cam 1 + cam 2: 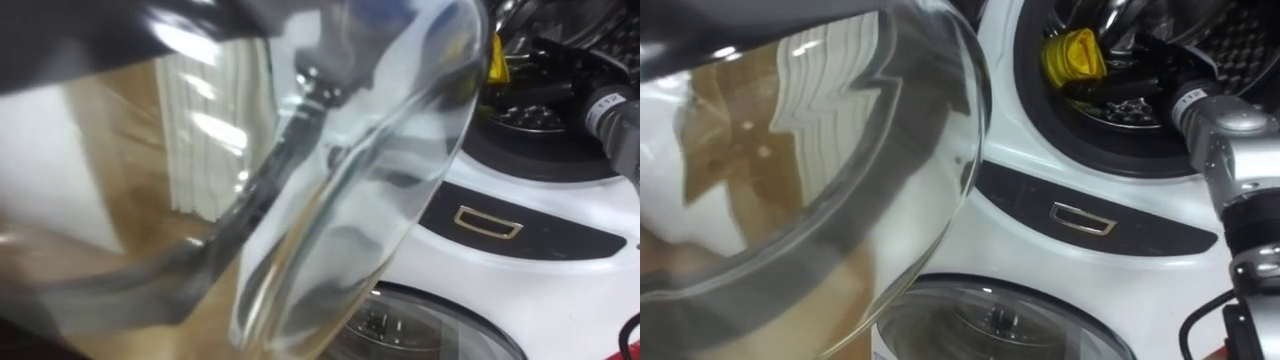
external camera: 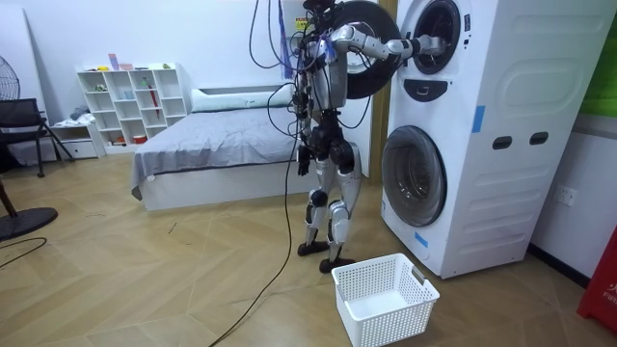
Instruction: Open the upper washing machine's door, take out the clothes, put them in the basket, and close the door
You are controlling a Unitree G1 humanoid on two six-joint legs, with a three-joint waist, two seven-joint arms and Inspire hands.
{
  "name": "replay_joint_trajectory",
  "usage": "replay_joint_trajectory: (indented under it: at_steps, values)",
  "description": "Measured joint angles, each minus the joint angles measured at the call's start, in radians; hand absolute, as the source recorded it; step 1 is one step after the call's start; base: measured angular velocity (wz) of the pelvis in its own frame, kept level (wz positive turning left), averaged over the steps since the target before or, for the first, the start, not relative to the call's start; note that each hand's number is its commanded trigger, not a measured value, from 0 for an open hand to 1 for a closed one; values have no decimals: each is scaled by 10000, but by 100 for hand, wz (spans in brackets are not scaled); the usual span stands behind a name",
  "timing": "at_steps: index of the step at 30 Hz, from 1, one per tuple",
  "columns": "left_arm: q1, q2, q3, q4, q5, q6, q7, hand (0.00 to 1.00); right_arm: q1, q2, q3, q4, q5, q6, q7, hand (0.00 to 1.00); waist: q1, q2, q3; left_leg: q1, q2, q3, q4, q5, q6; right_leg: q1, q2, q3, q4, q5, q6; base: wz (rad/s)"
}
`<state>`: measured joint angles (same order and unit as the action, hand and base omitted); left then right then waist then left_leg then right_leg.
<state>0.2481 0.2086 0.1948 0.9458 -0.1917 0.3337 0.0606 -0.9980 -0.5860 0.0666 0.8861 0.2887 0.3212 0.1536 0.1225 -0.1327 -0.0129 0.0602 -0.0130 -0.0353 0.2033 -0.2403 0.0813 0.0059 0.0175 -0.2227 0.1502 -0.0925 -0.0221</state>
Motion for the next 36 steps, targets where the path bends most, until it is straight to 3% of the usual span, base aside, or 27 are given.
replay_joint_trajectory:
  at_steps: [1,2,3,5,11,18,23,36]
  values:
    - [-82,24,-1,129,4,17,-100,0,-131,-2,3,179,-64,-2,159,24,-1,5,21,5,1,9,3,1,-1,8,0,7,-6,0,0,0]
    - [-189,54,-1,302,-2,48,-169,0,-294,-3,3,469,-106,-26,358,70,-1,30,66,40,4,9,12,1,-2,54,-4,1,-16,0,-1,0]
    - [-206,61,0,333,-1,60,-217,0,-349,-4,3,571,-109,-23,431,100,3,35,91,55,5,7,13,1,-2,76,-1,8,-25,-1,-1,0]
    - [-213,111,-17,366,-15,81,-330,0,-449,-13,-24,832,-104,-26,703,100,-23,-8,135,55,-1,1,21,2,-3,121,9,112,-105,0,-1,0]
    - [-351,187,-80,801,-122,52,-352,0,-450,-24,232,777,215,-40,1550,100,-62,27,169,38,-5,5,-41,-2,-13,151,29,176,-149,0,-1,0]
    - [-538,292,-414,1046,-125,-37,-439,0,-453,-26,288,791,244,-250,1680,100,-58,66,190,56,0,7,-25,2,-18,134,36,152,-154,0,-1,0]
    - [-726,322,-521,1131,-123,-314,-471,0,-454,-26,291,883,260,-478,1711,100,4,116,209,58,0,11,17,4,-18,138,28,157,-163,-1,-2,0]
    - [-763,389,-652,1391,-134,-603,-522,0,-452,-36,318,972,587,-657,1748,100,11,78,147,70,10,15,20,8,-24,150,-1,174,-169,-3,-4,0]
